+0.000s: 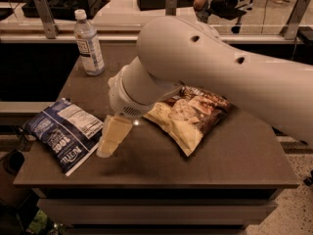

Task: Pick blue chip bag

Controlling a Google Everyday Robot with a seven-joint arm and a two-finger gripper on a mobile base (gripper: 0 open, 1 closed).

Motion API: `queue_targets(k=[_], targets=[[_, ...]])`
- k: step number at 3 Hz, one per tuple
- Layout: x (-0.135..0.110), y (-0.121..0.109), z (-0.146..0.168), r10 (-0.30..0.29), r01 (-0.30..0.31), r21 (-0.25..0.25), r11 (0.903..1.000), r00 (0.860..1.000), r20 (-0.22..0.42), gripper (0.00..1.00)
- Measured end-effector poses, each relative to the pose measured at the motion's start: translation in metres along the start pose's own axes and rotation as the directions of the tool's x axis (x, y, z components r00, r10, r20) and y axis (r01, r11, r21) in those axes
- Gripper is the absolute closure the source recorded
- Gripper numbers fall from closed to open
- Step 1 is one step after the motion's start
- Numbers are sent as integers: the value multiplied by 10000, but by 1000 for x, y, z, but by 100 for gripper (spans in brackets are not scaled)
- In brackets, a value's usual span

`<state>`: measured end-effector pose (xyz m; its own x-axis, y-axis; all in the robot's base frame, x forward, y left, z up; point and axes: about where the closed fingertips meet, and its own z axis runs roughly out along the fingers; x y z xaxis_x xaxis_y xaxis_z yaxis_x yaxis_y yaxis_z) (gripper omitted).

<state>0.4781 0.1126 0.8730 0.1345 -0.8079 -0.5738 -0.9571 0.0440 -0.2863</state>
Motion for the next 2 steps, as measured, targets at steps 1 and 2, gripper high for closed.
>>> queue_targets(k=[1, 2], targets=[[-5, -2, 36, 134, -135, -272, 9995, 9999, -52, 0], [-16, 3, 67, 96, -87, -669, 9977, 9999, 136, 0]])
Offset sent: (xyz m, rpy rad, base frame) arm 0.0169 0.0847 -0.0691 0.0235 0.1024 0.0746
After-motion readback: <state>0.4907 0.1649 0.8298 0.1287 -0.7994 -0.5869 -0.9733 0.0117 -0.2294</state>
